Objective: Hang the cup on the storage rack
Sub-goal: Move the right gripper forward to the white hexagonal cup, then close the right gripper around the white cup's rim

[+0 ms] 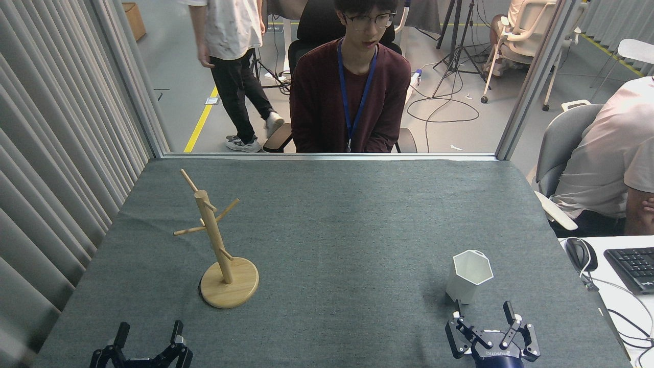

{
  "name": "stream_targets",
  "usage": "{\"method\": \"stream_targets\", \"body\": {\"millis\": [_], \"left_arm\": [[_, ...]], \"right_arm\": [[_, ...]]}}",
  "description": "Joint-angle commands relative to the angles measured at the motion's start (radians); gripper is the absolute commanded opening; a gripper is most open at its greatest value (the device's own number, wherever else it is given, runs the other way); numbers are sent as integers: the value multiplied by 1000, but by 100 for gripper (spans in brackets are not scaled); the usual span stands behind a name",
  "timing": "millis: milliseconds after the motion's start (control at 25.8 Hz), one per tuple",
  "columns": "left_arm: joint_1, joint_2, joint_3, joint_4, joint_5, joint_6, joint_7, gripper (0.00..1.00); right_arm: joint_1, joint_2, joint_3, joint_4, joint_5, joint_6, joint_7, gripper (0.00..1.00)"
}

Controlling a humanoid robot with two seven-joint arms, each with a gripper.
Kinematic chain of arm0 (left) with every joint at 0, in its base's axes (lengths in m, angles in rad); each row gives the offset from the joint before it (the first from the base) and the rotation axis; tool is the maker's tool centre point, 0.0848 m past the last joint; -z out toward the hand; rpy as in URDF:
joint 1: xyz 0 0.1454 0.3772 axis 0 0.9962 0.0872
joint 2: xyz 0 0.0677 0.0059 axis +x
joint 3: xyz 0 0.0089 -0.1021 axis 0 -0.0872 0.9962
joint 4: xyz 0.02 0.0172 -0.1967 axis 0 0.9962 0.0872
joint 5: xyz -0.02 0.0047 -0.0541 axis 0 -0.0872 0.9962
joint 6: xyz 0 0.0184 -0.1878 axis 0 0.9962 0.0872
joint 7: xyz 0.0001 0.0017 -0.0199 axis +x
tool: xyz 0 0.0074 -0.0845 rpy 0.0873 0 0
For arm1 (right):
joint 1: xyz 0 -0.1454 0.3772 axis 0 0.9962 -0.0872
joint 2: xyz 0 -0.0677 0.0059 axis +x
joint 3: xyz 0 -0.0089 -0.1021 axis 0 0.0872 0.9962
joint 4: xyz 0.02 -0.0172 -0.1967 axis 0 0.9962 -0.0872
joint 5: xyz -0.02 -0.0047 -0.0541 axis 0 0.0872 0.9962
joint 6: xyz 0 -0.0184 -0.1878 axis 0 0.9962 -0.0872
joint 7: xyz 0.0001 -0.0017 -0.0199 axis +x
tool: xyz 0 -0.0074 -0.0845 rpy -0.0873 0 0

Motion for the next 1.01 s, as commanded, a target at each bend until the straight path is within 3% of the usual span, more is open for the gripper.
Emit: {"method": "stream_targets", "body": {"millis": [0,969], "left_arm": [[0,1,1,1,1,-7,0,99],[3,3,1,1,44,-6,0,99]], "right_arm": [[-55,-4,1,67,1,1,1,98],[-260,-30,9,315,-1,4,-1,98]]}}
